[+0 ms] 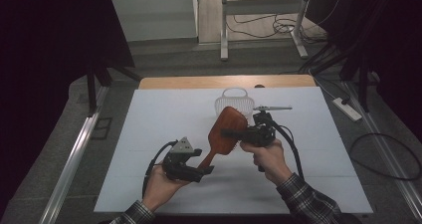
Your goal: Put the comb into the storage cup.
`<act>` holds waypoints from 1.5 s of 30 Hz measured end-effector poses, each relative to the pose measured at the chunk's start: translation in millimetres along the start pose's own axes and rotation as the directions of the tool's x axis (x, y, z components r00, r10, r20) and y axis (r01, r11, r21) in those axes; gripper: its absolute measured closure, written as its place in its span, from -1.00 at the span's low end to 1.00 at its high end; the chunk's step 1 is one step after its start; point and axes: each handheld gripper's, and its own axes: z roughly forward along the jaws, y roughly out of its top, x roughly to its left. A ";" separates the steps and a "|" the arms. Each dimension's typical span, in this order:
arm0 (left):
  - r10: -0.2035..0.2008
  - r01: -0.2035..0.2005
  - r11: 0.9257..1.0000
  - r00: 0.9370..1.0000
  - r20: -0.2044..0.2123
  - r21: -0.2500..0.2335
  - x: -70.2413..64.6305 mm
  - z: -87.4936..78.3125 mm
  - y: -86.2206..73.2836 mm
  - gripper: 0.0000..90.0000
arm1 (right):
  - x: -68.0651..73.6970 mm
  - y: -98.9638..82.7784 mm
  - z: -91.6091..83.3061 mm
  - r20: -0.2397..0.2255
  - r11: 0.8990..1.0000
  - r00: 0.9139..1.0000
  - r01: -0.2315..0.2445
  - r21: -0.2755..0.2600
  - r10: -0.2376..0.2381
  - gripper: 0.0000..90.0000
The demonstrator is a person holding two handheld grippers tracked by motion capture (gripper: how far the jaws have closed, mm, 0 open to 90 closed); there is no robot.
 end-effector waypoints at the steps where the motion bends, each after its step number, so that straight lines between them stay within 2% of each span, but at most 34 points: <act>1: -0.001 0.001 1.000 1.000 0.003 0.005 0.5 0.1 -0.6 -0.53 | -0.4 0.4 -0.8 0.003 1.000 1.000 0.004 -0.005 -0.004 0.17; 5: -0.020 0.020 1.000 1.000 -0.003 0.014 2.7 -1.5 -3.5 -0.65 | -2.4 2.5 -3.8 0.021 1.000 1.000 0.017 -0.013 -0.017 0.17; 9: -0.038 0.039 0.999 0.999 0.027 -0.004 6.6 -4.9 -8.1 -0.76 | -4.5 4.4 -5.9 0.031 0.999 0.999 0.023 -0.022 -0.022 0.17; 17: -0.068 0.068 0.998 0.998 0.009 0.004 12.3 -8.3 -14.4 -0.88 | -7.0 7.6 -10.1 0.046 0.999 0.999 0.029 -0.036 -0.027 0.17; 23: -0.049 0.049 0.999 0.999 -0.015 0.017 14.3 -13.9 -19.8 -0.95 | -9.1 9.6 -13.7 0.052 0.999 0.998 0.028 -0.047 -0.025 0.16; 26: -0.047 0.047 0.999 0.999 -0.006 0.018 14.0 -16.8 -21.8 -1.00 | -9.5 10.6 -14.9 0.055 0.998 0.998 0.030 -0.053 -0.027 0.17; 32: -0.035 0.035 0.999 0.999 -0.018 0.011 13.4 -23.5 -25.4 -1.00 | -10.6 12.5 -17.7 0.064 0.997 0.998 0.031 -0.066 -0.027 0.16; 37: -0.066 0.066 0.998 0.998 -0.017 -0.008 15.6 -32.3 -32.1 -1.00 | -13.5 16.8 -20.7 0.076 0.996 0.997 0.029 -0.085 -0.022 0.16; 45: -0.075 0.074 0.997 0.997 -0.032 -0.013 15.5 -41.7 -41.7 -1.00 | -14.0 22.3 -25.3 0.076 0.992 0.997 0.026 -0.121 -0.017 0.16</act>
